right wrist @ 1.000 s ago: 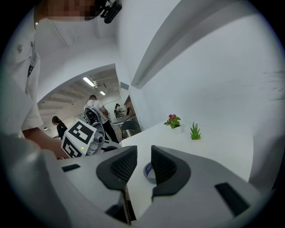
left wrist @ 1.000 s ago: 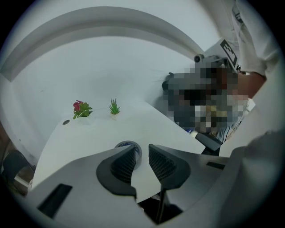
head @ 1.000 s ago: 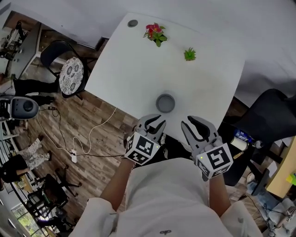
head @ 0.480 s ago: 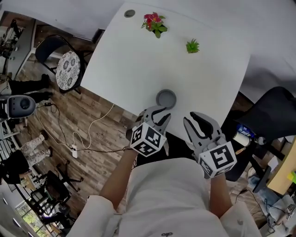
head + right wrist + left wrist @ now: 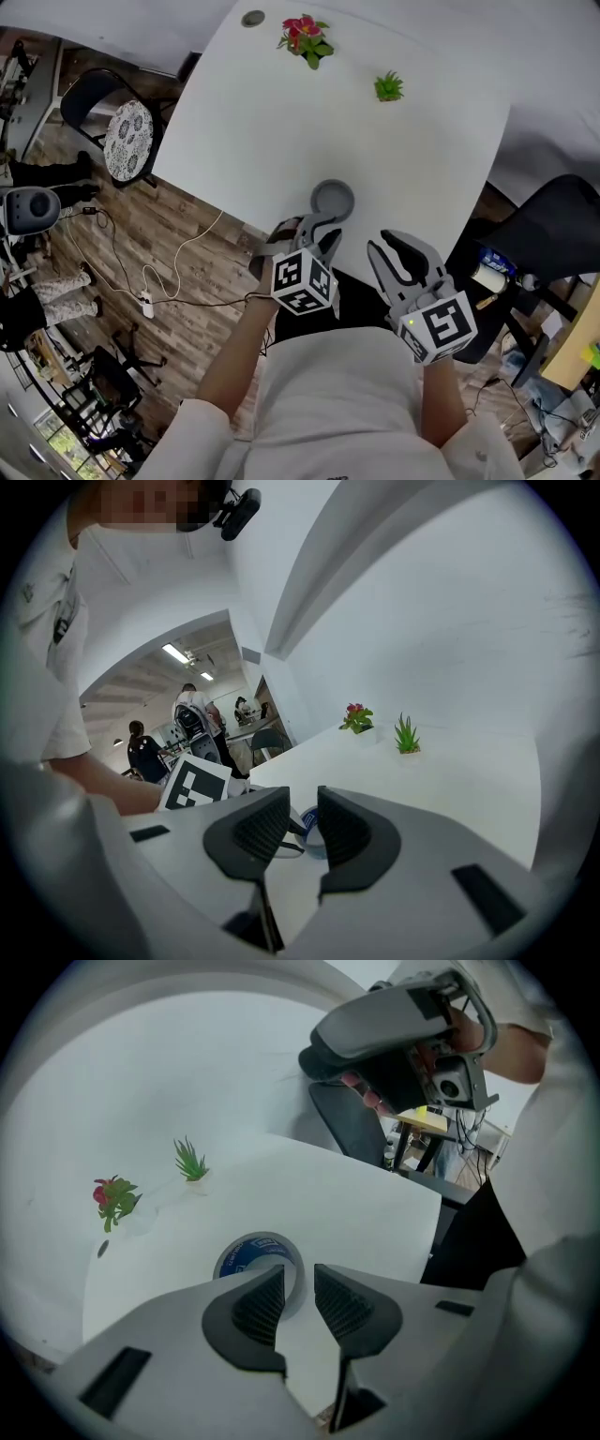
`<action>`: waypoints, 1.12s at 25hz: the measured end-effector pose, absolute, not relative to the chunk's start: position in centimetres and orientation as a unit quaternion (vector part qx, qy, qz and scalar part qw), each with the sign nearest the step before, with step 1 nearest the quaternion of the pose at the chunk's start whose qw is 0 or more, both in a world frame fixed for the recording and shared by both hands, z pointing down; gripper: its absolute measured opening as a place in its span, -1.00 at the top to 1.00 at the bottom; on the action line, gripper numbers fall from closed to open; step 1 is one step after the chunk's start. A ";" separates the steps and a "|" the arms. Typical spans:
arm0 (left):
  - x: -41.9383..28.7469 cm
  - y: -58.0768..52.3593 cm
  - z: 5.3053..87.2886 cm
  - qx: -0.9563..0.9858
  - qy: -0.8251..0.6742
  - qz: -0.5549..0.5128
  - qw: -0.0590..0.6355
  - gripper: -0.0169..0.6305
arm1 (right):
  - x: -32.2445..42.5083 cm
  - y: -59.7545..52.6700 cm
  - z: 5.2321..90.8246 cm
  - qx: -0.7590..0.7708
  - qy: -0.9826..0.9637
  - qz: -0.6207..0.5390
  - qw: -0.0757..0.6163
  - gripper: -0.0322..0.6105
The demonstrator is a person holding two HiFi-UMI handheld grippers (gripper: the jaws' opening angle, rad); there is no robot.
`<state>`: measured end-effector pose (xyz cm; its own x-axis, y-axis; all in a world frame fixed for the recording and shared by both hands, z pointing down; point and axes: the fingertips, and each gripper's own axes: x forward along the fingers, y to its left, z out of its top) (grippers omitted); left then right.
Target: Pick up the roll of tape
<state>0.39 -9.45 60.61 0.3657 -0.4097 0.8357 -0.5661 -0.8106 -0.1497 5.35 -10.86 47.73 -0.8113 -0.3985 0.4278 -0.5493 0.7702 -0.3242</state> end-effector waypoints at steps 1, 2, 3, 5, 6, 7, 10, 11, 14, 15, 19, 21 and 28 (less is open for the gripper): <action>0.4 -9.5 60.8 0.820 -0.292 0.486 0.073 0.62 | 5.3 -10.8 47.8 0.255 -0.925 0.223 0.170 0.59; 0.5 -9.5 61.0 0.818 -0.286 0.495 0.063 0.62 | 5.3 -10.8 47.9 0.255 -0.925 0.224 0.171 0.59; 0.5 -9.4 61.2 0.815 -0.278 0.506 0.051 0.62 | 5.3 -10.7 47.9 0.255 -0.925 0.226 0.171 0.59; 0.6 -9.3 61.7 0.808 -0.261 0.528 0.026 0.62 | 5.2 -10.7 48.0 0.255 -0.924 0.228 0.170 0.59; 0.6 -9.4 62.0 0.805 -0.253 0.537 0.015 0.62 | 5.2 -10.7 48.1 0.255 -0.924 0.229 0.170 0.59; 0.5 -9.4 62.3 0.802 -0.248 0.543 0.007 0.62 | 5.1 -10.7 48.2 0.255 -0.924 0.230 0.171 0.60; 0.5 -9.4 62.9 0.793 -0.239 0.560 -0.008 0.62 | 5.0 -10.7 48.3 0.255 -0.923 0.233 0.172 0.60; 0.4 -9.4 63.1 0.790 -0.237 0.565 -0.013 0.62 | 5.1 -10.7 48.3 0.255 -0.923 0.233 0.172 0.60; 0.3 -9.6 63.7 0.781 -0.236 0.577 -0.021 0.63 | 5.2 -10.8 48.2 0.257 -0.922 0.234 0.172 0.60; 0.3 -9.6 63.9 0.781 -0.236 0.578 -0.021 0.63 | 5.2 -10.9 48.3 0.257 -0.921 0.235 0.172 0.60; 0.3 -9.6 64.3 0.782 -0.229 0.580 -0.024 0.63 | 5.3 -11.1 48.5 0.260 -0.920 0.235 0.173 0.60; 0.3 -9.5 64.3 0.781 -0.225 0.582 -0.026 0.64 | 5.2 -11.1 48.5 0.260 -0.920 0.235 0.173 0.60; 0.4 -9.4 64.5 0.782 -0.218 0.583 -0.027 0.70 | 5.1 -10.9 48.5 0.257 -0.921 0.238 0.172 0.61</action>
